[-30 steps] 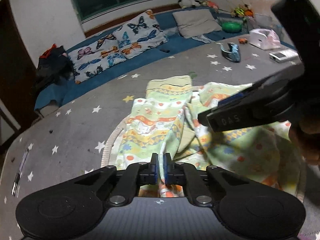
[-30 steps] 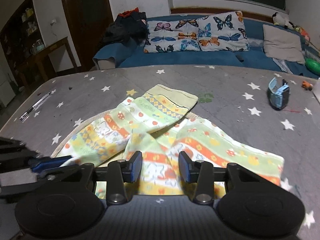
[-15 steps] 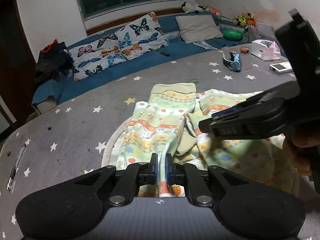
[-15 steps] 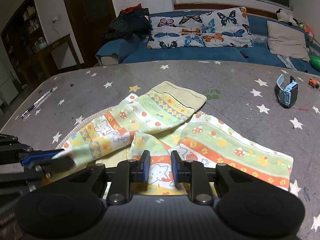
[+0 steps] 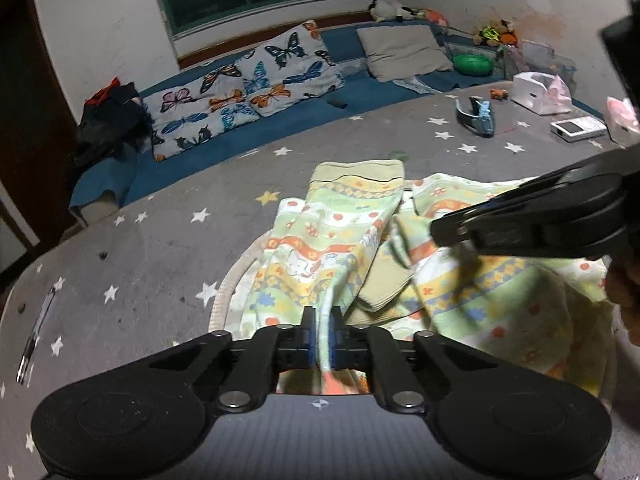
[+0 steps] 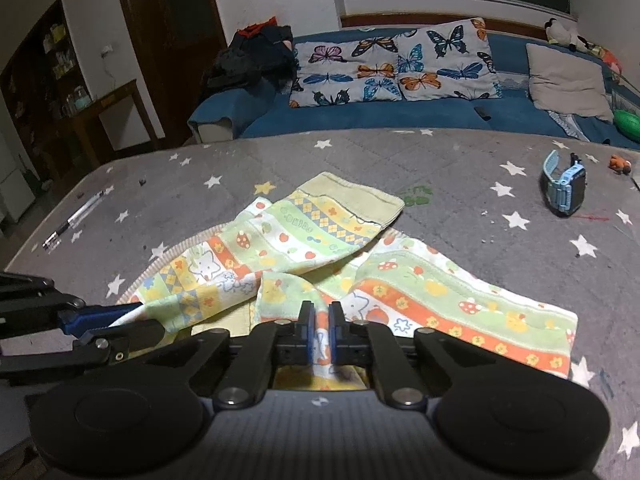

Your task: Fold clothes

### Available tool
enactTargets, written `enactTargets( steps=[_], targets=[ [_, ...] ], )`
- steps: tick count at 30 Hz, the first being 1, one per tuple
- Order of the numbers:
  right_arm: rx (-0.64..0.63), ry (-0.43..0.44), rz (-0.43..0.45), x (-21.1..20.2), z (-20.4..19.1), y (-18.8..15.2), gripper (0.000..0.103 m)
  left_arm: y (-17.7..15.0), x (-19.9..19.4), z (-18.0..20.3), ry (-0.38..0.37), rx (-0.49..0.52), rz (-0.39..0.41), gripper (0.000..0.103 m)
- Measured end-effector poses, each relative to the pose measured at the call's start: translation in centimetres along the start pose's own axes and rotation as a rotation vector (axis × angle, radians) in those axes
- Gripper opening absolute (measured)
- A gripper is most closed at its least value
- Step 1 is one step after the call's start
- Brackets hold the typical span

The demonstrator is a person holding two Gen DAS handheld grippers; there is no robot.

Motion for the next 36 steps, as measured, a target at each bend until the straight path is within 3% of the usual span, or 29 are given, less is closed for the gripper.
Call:
enactTargets(
  steps=[6, 11, 20, 25, 31, 34, 36],
  targets=[
    [0.030, -0.017, 0.065, -3.2, 1.2, 0.0, 0.004, -0.5, -1.3, -2.1, 0.014, -0.087, 0.018, 0.002],
    [0.081, -0.048, 0.148, -8.6, 4.1, -0.9, 0.004, -2.1, -3.3, -5.3, 0.031, -0.207, 0.031, 0.002],
    [0.231, -0.120, 0.282, -18.4, 10.8, -6.9, 0.003, -8.7, -7.3, -9.9, 0.047, -0.394, 0.016, 0.002],
    [0.315, -0.182, 0.276, -20.7, 14.2, -11.9, 0.003, -13.3, -9.2, -9.7, 0.008, -0.452, -0.019, 0.002],
    [0.389, -0.277, 0.192, -21.6, 18.0, -17.6, 0.000, -17.7, -11.6, -7.2, -0.021, -0.389, -0.076, 0.003],
    [0.382, -0.327, 0.155, -22.0, 18.9, -19.7, 0.000, -18.0, -12.9, -7.0, -0.027, -0.370, -0.081, 0.008],
    [0.374, -0.329, 0.158, -22.5, 18.8, -20.0, 0.000, -17.3, -13.7, -7.5, -0.012, -0.355, -0.063, 0.020]
  ],
)
Point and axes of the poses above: each gripper's, at about its wrist camera, not at the fingertips, and x roughly the way its jaws point, z to its right, y to its top, the point moved 9 cm from there along x, roughly the way its jaws point, and after that the axes turned 6 degrees about -z, right-handed, at the moved point
